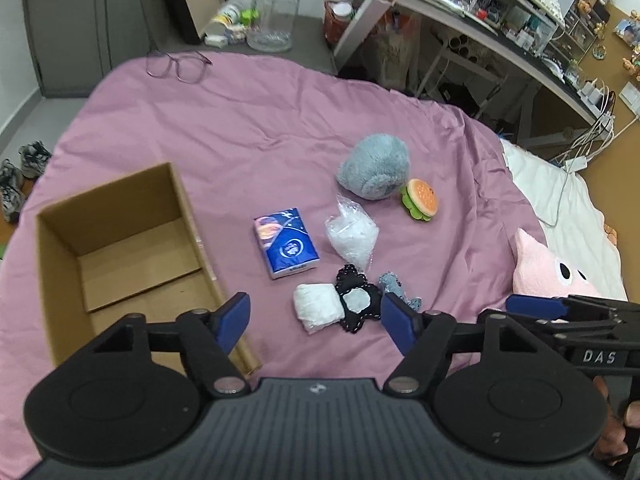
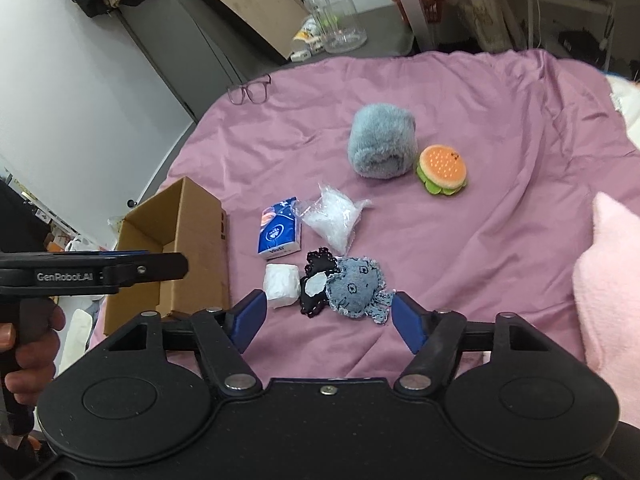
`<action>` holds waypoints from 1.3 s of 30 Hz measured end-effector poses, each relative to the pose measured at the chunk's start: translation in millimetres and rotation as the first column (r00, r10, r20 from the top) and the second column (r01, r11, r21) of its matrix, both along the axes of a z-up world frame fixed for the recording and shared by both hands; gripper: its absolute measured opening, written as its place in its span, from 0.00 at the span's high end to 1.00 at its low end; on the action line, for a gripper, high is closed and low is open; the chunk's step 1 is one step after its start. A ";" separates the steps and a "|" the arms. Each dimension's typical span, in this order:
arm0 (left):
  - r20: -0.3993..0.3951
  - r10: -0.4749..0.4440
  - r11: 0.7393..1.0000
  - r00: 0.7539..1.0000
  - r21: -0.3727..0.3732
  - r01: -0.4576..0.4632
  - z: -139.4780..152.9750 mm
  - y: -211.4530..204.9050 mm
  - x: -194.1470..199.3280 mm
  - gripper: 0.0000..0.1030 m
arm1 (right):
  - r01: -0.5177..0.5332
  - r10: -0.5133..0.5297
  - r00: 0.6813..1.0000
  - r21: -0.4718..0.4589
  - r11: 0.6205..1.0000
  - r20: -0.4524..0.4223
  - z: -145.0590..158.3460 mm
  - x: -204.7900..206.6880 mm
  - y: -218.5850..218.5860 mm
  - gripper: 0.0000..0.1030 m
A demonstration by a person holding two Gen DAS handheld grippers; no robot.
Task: Organize soft objects
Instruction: 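Grasp the white cloth bundle with the left tool while the right tool grasps the blue denim plush, then carry both items over the cardboard box while both tools open to drop them inside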
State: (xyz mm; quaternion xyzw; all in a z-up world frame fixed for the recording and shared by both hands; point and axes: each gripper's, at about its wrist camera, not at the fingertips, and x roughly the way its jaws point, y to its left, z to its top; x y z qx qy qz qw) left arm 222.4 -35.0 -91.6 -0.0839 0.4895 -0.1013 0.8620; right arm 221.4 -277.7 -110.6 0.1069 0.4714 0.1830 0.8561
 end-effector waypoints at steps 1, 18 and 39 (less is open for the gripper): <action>-0.010 -0.006 1.000 1.000 -0.004 0.006 -4.1 -2.0 4.8 0.33 | 0.001 -0.001 1.000 0.001 1.000 -0.011 -4.2 4.5 1.0 0.35; -0.244 -0.028 0.999 0.969 0.014 0.032 -82.9 -29.3 77.9 0.43 | -0.063 0.057 0.988 -0.032 0.998 -0.143 -61.2 56.3 26.3 0.35; -0.274 -0.035 0.998 0.961 0.036 0.047 -106.5 -42.0 89.4 0.59 | -0.088 0.072 0.983 -0.091 0.992 -0.172 -87.1 66.0 37.6 0.72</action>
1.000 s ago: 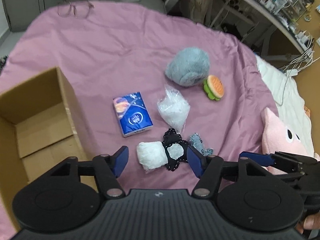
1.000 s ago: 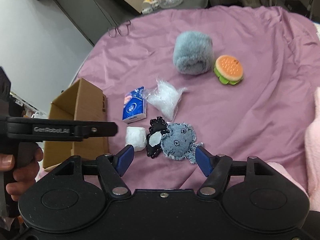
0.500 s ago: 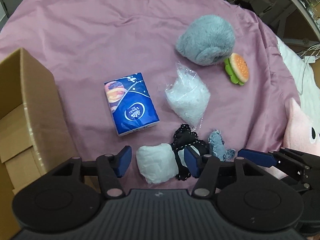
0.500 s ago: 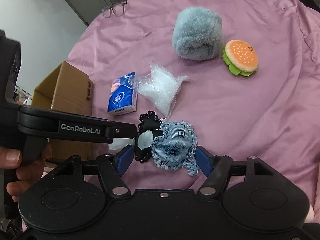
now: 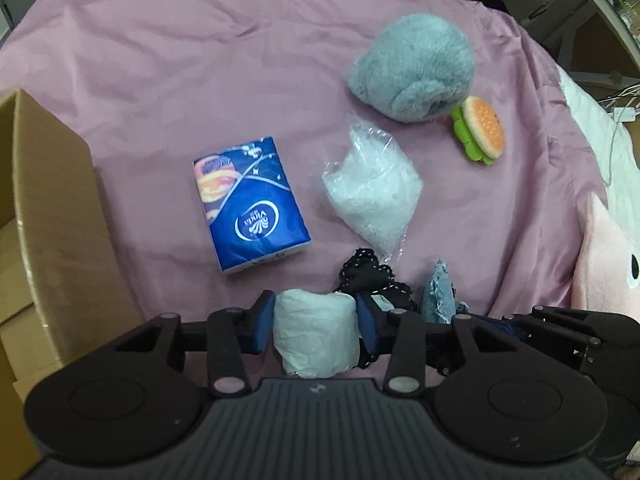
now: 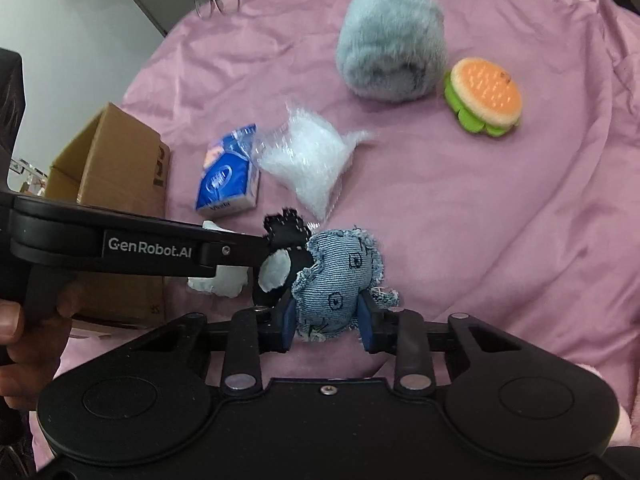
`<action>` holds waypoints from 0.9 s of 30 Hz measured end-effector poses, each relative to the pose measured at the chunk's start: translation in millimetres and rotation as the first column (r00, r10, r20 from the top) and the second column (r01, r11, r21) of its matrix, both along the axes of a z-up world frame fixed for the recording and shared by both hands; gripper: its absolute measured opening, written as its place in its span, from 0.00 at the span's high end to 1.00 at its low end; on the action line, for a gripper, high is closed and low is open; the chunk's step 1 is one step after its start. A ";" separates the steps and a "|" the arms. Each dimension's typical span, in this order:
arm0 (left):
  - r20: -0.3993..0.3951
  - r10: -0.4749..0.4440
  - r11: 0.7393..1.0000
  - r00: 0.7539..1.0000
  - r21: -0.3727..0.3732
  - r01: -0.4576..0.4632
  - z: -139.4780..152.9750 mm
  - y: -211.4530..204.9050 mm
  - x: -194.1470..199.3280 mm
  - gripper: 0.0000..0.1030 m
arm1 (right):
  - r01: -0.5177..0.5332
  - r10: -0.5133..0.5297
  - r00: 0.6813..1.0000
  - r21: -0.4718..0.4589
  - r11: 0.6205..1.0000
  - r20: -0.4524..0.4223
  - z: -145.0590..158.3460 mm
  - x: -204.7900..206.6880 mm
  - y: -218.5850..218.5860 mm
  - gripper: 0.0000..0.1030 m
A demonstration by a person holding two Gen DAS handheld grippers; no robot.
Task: Organize soft objects
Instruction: 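Carry both items over the cardboard box while both tools open to drop them inside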
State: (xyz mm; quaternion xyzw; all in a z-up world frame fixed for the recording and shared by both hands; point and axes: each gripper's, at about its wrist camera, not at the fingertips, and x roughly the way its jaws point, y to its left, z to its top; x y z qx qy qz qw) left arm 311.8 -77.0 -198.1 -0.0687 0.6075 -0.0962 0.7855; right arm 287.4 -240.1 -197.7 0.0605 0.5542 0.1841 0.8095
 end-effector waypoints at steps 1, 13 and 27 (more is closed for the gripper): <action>0.009 0.001 1.000 1.000 -0.001 -0.001 3.6 0.7 -1.1 0.59 | 0.001 -0.001 1.000 -0.004 1.000 0.009 3.6 -1.7 -0.9 0.72; 0.143 0.030 0.999 0.989 -0.017 -0.027 60.2 20.7 -24.6 0.59 | 0.013 -0.012 0.993 -0.003 1.000 0.118 55.4 -25.4 0.0 0.72; 0.228 0.105 0.994 0.968 -0.034 -0.100 103.0 73.5 -58.8 0.59 | -0.048 0.044 0.975 0.012 0.999 0.219 107.9 -49.5 48.3 0.72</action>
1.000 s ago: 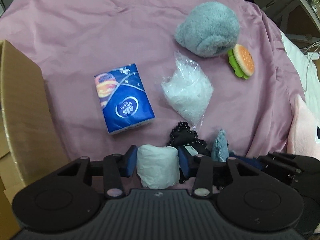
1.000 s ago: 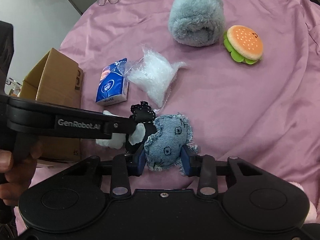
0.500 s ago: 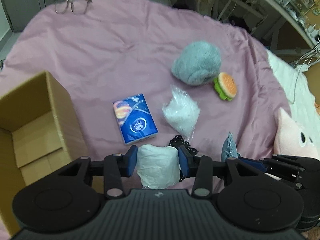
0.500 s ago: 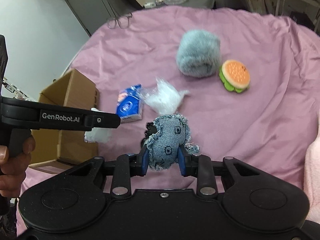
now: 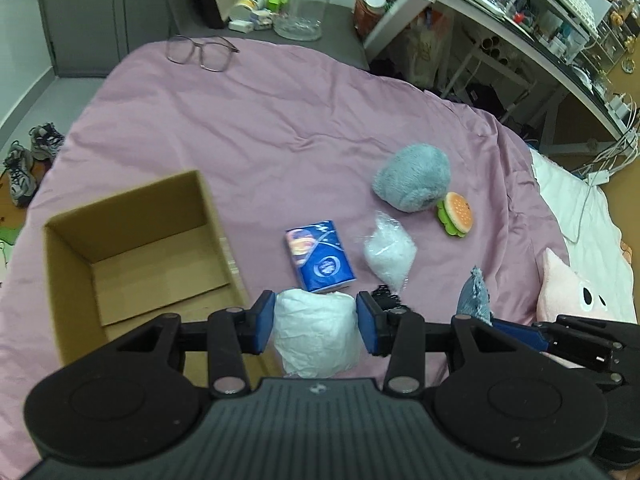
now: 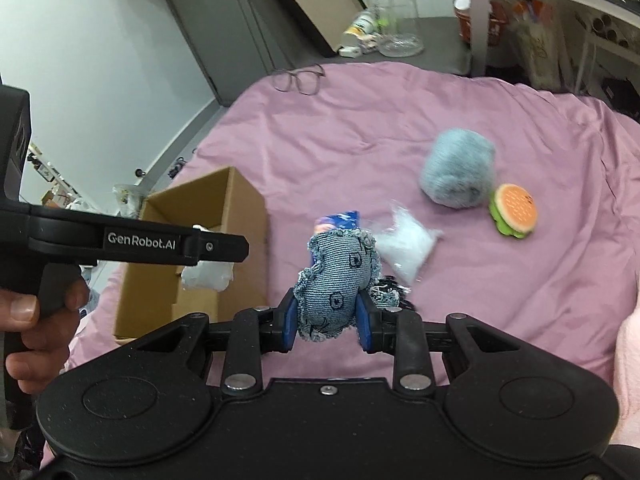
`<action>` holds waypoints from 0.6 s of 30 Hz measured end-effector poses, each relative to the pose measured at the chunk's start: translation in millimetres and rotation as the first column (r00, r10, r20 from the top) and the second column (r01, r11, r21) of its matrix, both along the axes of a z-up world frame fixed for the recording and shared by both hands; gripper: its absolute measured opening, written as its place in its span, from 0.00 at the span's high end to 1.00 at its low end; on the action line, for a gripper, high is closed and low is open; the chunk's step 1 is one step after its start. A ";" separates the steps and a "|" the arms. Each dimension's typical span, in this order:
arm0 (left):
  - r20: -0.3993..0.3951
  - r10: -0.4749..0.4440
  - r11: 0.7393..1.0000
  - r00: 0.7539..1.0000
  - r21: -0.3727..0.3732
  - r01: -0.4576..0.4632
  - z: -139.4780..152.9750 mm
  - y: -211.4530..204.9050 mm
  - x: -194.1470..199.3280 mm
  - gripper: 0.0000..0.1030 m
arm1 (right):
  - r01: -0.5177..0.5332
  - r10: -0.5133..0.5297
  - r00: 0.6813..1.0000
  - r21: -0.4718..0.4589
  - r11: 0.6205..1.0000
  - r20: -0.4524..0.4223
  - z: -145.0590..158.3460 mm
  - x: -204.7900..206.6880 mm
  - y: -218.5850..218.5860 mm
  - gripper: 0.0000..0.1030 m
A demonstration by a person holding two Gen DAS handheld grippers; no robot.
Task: Organize soft objects
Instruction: 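Carry both items over the cardboard box while both tools open to drop them inside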
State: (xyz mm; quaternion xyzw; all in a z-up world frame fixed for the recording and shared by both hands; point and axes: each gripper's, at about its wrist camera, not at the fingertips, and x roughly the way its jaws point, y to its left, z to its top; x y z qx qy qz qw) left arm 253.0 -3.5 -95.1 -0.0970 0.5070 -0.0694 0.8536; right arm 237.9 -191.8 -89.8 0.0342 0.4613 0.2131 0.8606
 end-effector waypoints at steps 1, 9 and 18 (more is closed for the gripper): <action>0.003 0.006 1.000 1.000 0.002 -0.006 1.5 5.1 -2.7 0.59 | -0.006 0.006 1.000 0.001 1.000 0.006 2.3 -1.0 4.9 0.72; 0.025 0.054 0.998 0.998 0.015 -0.054 7.6 47.8 -24.6 0.59 | -0.042 0.041 0.999 0.018 0.999 0.033 12.9 -11.7 40.7 0.72; 0.013 0.104 0.995 0.995 -0.005 -0.104 -9.7 90.1 -44.2 0.59 | -0.089 0.089 0.996 0.012 0.996 0.029 9.6 -19.1 79.7 0.72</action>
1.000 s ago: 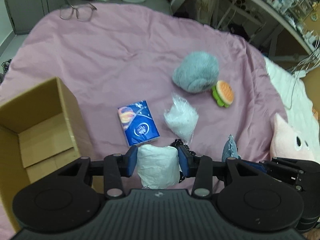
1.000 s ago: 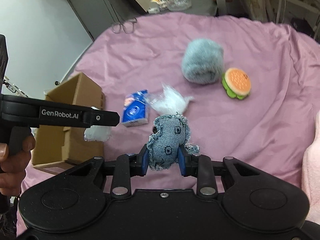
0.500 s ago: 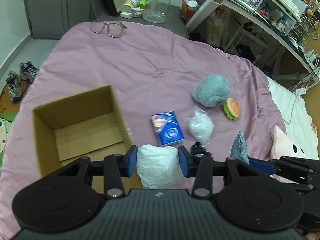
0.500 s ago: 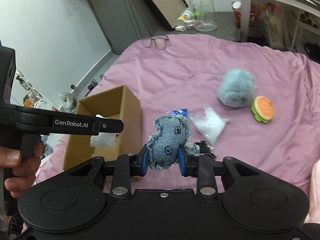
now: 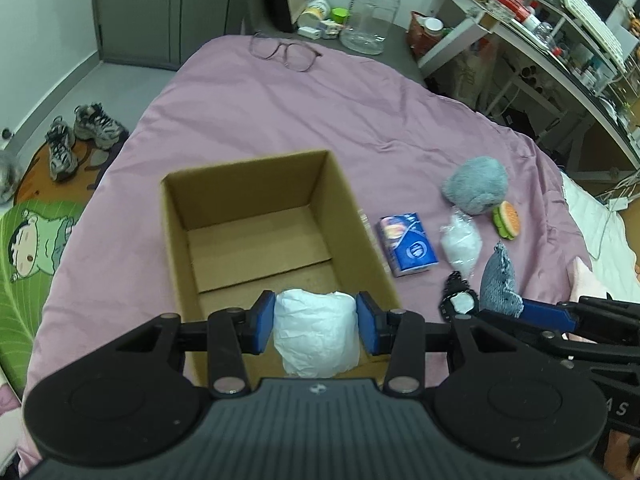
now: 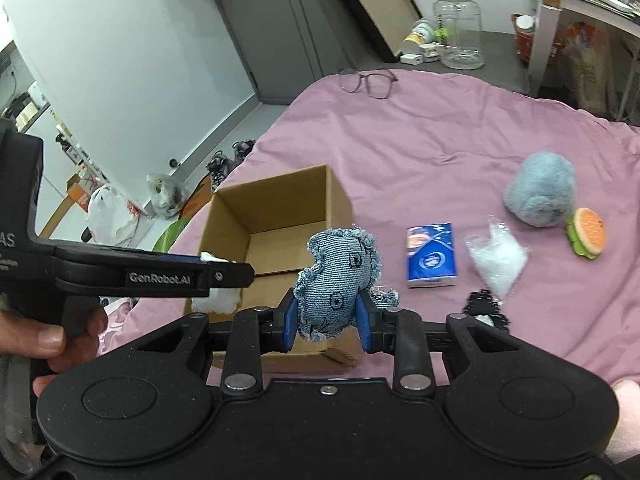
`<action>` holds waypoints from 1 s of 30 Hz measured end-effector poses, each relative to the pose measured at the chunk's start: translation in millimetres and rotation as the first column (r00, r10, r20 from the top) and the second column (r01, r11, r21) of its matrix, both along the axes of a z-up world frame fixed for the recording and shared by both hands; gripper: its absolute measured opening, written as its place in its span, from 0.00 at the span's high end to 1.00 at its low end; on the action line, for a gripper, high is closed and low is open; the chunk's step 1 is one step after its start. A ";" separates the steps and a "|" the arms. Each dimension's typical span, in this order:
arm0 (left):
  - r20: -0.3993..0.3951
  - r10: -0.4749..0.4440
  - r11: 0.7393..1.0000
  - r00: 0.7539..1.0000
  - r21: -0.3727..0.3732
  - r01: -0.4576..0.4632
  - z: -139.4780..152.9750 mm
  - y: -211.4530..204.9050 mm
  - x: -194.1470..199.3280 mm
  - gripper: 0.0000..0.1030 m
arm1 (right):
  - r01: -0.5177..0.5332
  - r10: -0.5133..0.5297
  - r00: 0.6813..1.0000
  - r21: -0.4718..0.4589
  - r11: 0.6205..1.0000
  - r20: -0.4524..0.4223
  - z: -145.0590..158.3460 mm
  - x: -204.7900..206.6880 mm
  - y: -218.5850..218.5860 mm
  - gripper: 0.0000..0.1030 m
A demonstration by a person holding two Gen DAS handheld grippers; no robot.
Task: Organize soft objects
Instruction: 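Carry both items over the cardboard box while both tools open to drop them inside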
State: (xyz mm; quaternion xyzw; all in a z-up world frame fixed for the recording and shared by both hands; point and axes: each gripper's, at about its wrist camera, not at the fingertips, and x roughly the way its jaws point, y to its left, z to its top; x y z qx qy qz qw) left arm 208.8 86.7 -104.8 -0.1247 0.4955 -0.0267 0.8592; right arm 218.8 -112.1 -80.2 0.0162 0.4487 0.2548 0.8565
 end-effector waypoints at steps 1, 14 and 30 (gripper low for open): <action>-0.004 0.004 1.000 1.000 -0.004 -0.004 -3.0 3.3 -1.2 0.58 | -0.004 0.004 1.000 -0.002 1.000 -0.001 -1.1 -0.8 4.1 0.72; -0.049 0.054 0.996 0.997 -0.070 -0.058 -36.0 42.3 -18.8 0.58 | -0.034 0.034 0.999 -0.011 0.999 -0.015 -11.1 -6.8 45.9 0.71; -0.031 0.067 0.996 0.997 -0.055 -0.069 -16.6 40.3 -24.4 0.49 | 0.014 -0.014 0.999 -0.003 1.000 -0.034 -7.7 -10.1 23.7 0.48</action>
